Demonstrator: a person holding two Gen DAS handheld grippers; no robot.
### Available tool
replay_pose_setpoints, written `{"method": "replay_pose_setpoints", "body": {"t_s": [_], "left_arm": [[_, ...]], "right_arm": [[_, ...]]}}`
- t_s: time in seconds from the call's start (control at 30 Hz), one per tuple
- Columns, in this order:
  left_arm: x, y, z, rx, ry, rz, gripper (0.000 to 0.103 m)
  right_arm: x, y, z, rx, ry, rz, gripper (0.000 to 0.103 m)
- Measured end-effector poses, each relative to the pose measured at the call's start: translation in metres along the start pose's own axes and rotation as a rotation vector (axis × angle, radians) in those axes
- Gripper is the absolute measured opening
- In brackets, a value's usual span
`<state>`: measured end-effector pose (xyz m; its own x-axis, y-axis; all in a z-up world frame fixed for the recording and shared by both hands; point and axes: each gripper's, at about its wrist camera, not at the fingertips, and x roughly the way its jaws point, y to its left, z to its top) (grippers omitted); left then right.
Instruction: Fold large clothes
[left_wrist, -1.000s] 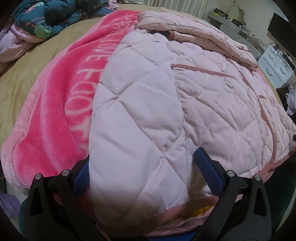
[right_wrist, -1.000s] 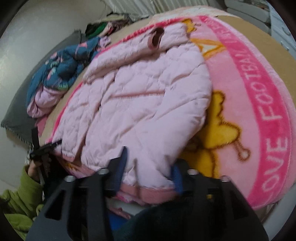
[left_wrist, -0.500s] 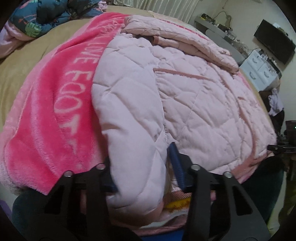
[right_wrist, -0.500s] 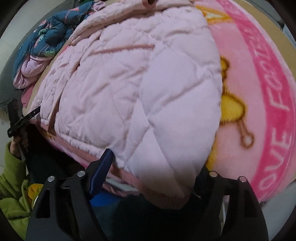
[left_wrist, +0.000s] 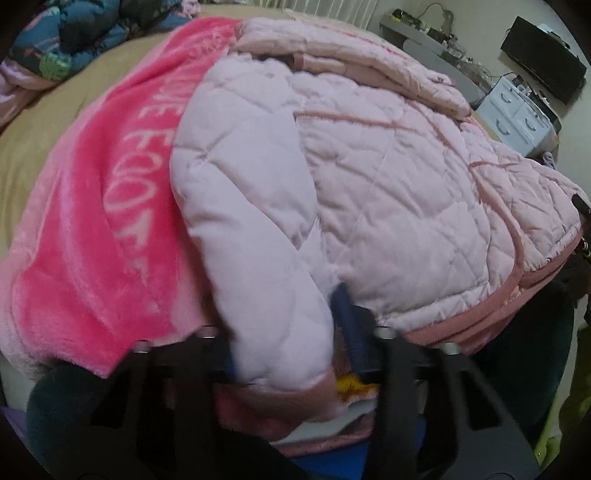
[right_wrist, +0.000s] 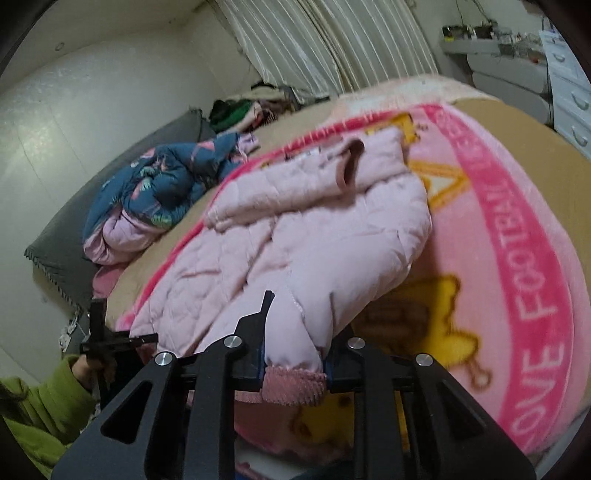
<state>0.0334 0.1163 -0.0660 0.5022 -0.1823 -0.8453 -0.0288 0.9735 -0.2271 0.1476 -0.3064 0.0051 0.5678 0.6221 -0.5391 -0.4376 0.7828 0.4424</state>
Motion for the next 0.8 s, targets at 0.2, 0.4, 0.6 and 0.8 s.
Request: {"method": "replay_pose_setpoints", "body": {"t_s": [0.2, 0.4, 0.6, 0.8], "left_arm": [[-0.045, -0.006, 0.028, -0.016, -0.163, -0.05, 0.012], [-0.073, -0.015, 0.058, -0.019, -0.287, -0.079, 0.011], [-0.086, -0.024, 0.072, -0.027, -0.339, -0.096, 0.011], [-0.092, -0.03, 0.083, -0.028, -0.369, -0.089, 0.011]], "right_arm": [[-0.004, 0.001, 0.006, 0.034, -0.058, -0.006, 0.019], [-0.007, -0.01, 0.009, 0.112, -0.114, -0.007, 0.019], [-0.01, -0.013, 0.012, 0.146, -0.165, -0.009, 0.019], [-0.011, -0.012, 0.02, 0.153, -0.196, -0.009, 0.019]]}}
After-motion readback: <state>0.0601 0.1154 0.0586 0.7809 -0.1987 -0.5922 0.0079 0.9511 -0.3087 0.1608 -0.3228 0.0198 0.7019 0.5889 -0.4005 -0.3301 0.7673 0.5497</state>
